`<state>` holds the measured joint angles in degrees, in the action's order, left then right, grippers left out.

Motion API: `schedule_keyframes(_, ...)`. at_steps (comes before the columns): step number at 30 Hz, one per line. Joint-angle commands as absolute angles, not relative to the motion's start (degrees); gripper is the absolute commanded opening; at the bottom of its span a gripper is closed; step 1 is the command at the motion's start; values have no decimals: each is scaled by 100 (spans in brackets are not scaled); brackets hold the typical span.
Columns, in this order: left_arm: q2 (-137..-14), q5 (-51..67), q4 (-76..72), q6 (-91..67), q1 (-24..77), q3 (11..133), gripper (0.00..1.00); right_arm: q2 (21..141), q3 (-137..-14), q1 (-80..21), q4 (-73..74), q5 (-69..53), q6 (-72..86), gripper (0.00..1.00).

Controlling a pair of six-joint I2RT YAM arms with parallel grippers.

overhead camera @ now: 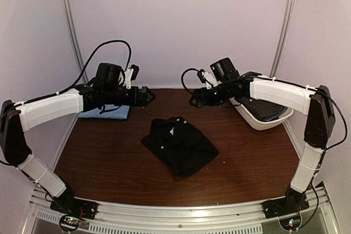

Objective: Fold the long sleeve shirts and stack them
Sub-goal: Place the crumpled shirt at the center of the board, then flatten out the crumpled shirt at the center of the board.

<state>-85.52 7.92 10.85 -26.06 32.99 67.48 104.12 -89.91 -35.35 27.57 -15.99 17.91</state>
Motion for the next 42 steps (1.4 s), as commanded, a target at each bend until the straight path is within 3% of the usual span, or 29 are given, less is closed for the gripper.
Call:
schedule_keyframes(1, -8905, 994, 1147, -2741, 3261, 6741, 98, 10085, -8541, -4114, 2943, -948, 1472, 79)
schedule_keyframes(10, -9731, 883, 1555, -3070, 3256, 6725, 97, 9992, -7705, -5268, 2826, -319, 1478, 81)
schedule_keyframes(17, -10224, 1042, 1244, -3120, 3261, 6696, 95, 10115, -7490, -5440, 2867, 367, 1712, 77)
schedule_keyframes(21, -10504, 1152, 1163, -3151, 3261, 6780, 92, 10173, -7511, -5432, 2927, 676, 1758, 60)
schedule_keyframes(26, -10602, 1162, 1127, -3248, 3261, 6710, 83, 10268, -7541, -5388, 2943, 875, 1788, 23)
schedule_keyframes(29, -10599, 1146, 1102, -3300, 3261, 6610, 77, 10269, -7554, -5304, 2930, 929, 1863, 9)
schedule_keyframes(33, -10605, 1153, 1049, -3347, 3261, 6482, 64, 10232, -7541, -5145, 2872, 974, 1954, 0)
schedule_keyframes(38, -10769, 1110, 1012, -3388, 3261, 6502, 49, 10202, -7576, -5047, 2805, 959, 1978, 0)
schedule_keyframes(42, -10989, 1147, 949, -3418, 3261, 6643, 46, 10157, -7577, -5031, 2784, 940, 1969, 0)
